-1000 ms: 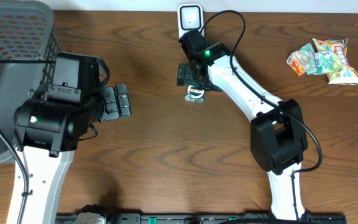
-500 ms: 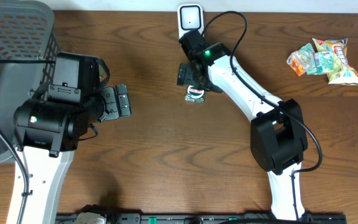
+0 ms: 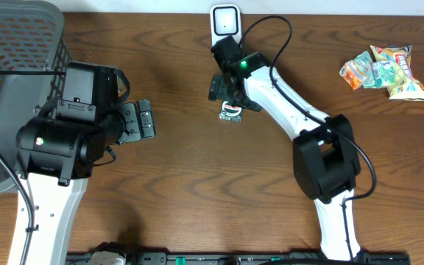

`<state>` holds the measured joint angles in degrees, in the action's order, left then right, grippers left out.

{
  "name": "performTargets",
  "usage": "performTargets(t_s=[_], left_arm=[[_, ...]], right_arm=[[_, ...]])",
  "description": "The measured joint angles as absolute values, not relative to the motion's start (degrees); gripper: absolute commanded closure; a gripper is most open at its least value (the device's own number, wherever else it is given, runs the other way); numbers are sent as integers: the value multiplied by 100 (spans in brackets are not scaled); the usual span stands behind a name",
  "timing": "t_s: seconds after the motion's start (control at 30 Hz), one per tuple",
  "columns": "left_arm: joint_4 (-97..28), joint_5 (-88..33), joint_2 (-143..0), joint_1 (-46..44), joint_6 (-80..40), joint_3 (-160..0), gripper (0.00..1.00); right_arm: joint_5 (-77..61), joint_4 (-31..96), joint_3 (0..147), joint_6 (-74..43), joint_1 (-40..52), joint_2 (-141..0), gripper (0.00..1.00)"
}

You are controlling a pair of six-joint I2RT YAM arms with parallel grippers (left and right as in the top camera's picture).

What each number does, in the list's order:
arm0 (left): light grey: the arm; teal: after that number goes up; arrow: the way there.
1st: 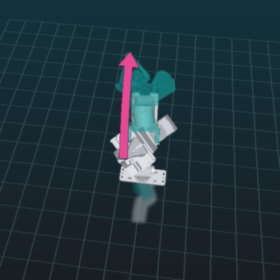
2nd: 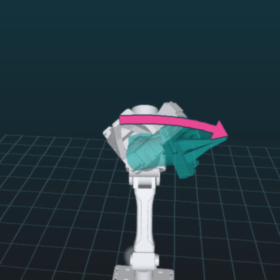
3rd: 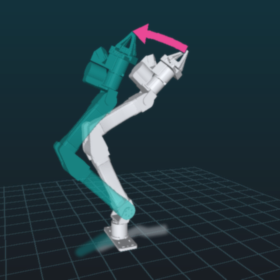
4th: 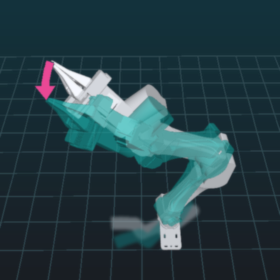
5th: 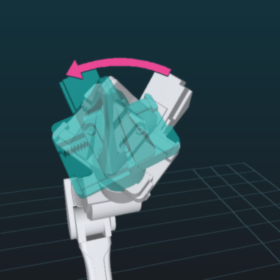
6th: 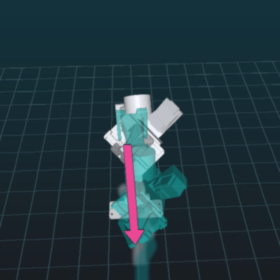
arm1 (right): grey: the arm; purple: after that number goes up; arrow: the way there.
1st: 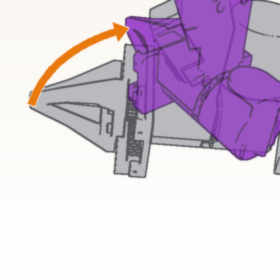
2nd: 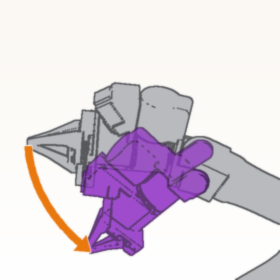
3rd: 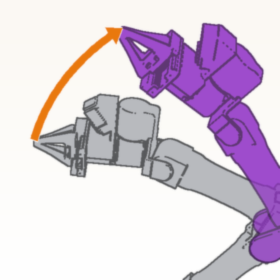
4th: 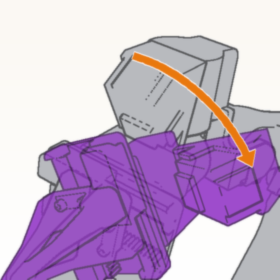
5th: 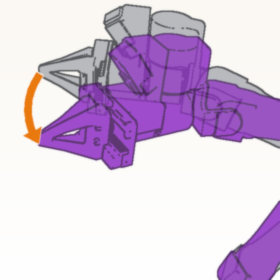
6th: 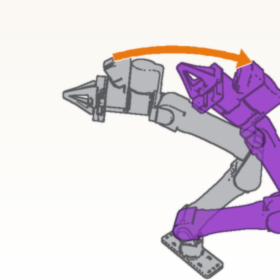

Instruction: Scan the item barcode

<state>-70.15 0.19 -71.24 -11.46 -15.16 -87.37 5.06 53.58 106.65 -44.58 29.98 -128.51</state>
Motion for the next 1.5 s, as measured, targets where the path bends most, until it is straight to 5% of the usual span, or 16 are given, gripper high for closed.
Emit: performTargets(t_s=[0.73, 1.17, 1.5], left_arm=[[-7013, 19, -7124, -1146, -1516, -8737, 2], [-7013, 19, -7124, -1146, -1516, -8737, 3], [-7013, 19, -7124, -1146, -1516, -8737, 2]], right_arm=[[458, 5450, 10626, -4525, 3013, -13198, 9], [233, 5457, 10628, -4587, 3013, -13338, 31], [224, 5461, 10628, -4558, 3013, -13338, 34]])
